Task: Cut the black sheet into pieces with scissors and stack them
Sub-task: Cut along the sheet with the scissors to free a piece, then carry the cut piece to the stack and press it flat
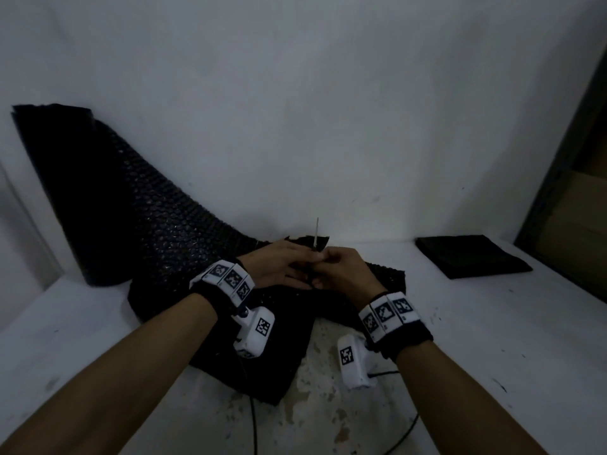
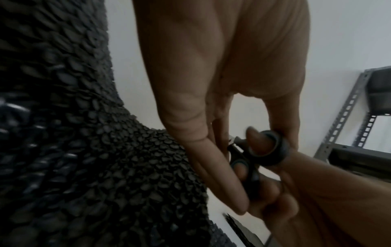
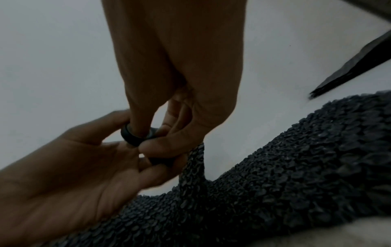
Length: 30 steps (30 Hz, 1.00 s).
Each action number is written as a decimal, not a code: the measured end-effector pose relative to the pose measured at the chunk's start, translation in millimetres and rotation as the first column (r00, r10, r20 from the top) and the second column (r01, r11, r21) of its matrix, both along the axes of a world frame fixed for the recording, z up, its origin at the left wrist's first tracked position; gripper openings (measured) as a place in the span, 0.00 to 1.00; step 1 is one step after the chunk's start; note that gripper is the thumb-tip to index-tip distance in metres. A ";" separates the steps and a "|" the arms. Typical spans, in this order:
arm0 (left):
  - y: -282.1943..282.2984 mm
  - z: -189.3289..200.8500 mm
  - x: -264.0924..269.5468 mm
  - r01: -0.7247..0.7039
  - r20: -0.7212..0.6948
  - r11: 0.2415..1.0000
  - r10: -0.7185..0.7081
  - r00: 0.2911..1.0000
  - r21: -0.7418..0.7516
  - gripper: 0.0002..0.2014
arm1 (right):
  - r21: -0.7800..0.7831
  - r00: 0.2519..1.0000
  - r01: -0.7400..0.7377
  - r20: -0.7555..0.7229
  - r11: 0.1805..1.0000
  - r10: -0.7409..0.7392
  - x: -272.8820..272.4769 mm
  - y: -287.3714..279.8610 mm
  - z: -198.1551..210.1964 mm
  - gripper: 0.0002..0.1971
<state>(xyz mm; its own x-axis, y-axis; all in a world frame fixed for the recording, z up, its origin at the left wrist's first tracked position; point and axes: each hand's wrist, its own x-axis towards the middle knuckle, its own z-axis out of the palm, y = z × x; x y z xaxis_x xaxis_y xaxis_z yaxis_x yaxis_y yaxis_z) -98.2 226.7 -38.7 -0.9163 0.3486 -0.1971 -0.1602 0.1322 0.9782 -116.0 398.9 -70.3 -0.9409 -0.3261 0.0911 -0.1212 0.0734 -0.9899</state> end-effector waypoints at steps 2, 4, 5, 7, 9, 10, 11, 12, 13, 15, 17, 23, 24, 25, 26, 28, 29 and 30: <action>-5.9 -2.8 0.6 -0.039 -0.008 0.999 0.039 0.999 -0.031 0.16 | -0.086 0.993 -0.055 0.098 0.995 0.064 4.0 5.1 2.5 0.07; -12.9 -5.4 -1.8 -0.092 -0.045 0.980 0.085 0.995 -0.179 0.20 | -0.004 0.994 -0.048 0.101 0.999 0.048 1.6 18.1 3.3 0.10; -16.7 -6.8 -3.9 -0.114 -0.071 0.945 0.097 0.993 -0.306 0.23 | 0.122 0.998 -0.033 0.063 0.992 0.026 -1.3 26.3 2.6 0.11; -22.7 -9.4 -6.3 -0.116 -0.120 0.794 0.055 0.991 -0.597 0.26 | 0.462 0.999 -0.016 -0.026 0.887 0.032 -9.2 43.9 0.1 0.10; -24.8 -11.5 -4.8 -0.092 -0.141 0.597 -0.035 0.989 -0.797 0.28 | 0.717 0.994 -0.042 -0.041 0.696 0.102 -12.3 57.5 -1.3 0.09; -24.8 -12.8 -4.0 -0.086 -0.139 0.520 -0.065 0.988 -0.850 0.29 | 0.791 0.990 -0.070 -0.019 0.608 0.138 -11.7 61.6 -1.9 0.12; -24.1 -14.1 -3.6 -0.080 -0.132 0.467 -0.081 0.988 -0.881 0.29 | 0.841 0.986 -0.105 0.018 0.531 0.167 -10.4 64.4 -2.7 0.16; -22.8 -15.7 -3.5 -0.072 -0.124 0.427 -0.094 0.988 -0.901 0.29 | 0.875 0.981 -0.138 0.055 0.464 0.187 -7.6 66.2 -2.1 0.21; -20.8 -17.5 -3.3 -0.064 -0.115 0.391 -0.110 0.987 -0.918 0.30 | 0.899 0.976 -0.162 0.086 0.406 0.198 -5.5 67.8 -2.7 0.25; -16.4 -20.8 -4.0 -0.057 -0.105 0.323 -0.134 0.985 -0.945 0.30 | 0.929 0.971 -0.185 0.122 0.322 0.206 -3.5 71.0 -4.7 0.32; -12.3 -23.6 -6.2 -0.056 -0.099 0.260 -0.156 0.983 -0.964 0.29 | 0.947 0.972 -0.186 0.138 0.262 0.191 -4.3 74.9 -5.2 0.36; -9.5 -32.1 -12.9 0.025 -0.002 0.168 -0.157 0.988 -0.985 0.30 | 0.978 0.985 -0.151 0.136 0.141 0.109 -7.5 93.2 -12.2 0.40; -10.7 -33.1 -14.2 0.027 0.001 0.166 -0.151 0.989 -0.986 0.31 | 0.980 0.987 -0.142 0.129 0.136 0.098 -7.0 96.5 -13.2 0.40; -12.3 -33.7 -14.9 0.030 0.007 0.162 -0.142 0.990 -0.986 0.33 | 0.981 0.989 -0.136 0.126 0.136 0.083 -6.4 99.7 -13.8 0.41; -13.8 -33.7 -15.8 0.034 0.013 0.159 -0.133 0.991 -0.987 0.34 | 0.981 0.990 -0.130 0.120 0.145 0.081 -6.1 102.6 -13.4 0.41; -16.0 -32.3 -16.5 0.047 0.029 0.152 -0.121 0.992 -0.987 0.33 | 0.972 0.990 -0.123 0.106 0.200 0.091 -4.3 108.7 -11.5 0.41; -16.5 -31.6 -16.7 0.049 0.032 0.148 -0.117 0.993 -0.988 0.32 | 0.966 0.991 -0.119 0.100 0.231 0.093 -2.6 111.5 -10.0 0.41; -16.4 -31.2 -17.2 0.047 0.031 0.141 -0.117 0.993 -0.989 0.31 | 0.960 0.992 -0.111 0.090 0.258 0.093 -0.5 114.3 -8.6 0.41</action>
<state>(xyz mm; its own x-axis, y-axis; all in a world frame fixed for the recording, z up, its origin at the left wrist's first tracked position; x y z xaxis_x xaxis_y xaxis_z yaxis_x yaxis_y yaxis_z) -115.4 210.3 -69.9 -0.9151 -0.0373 -0.4014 -0.0436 0.9990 0.0065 -116.5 513.2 -78.9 -0.8907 -0.2596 -0.3733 -0.1942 0.9595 -0.2040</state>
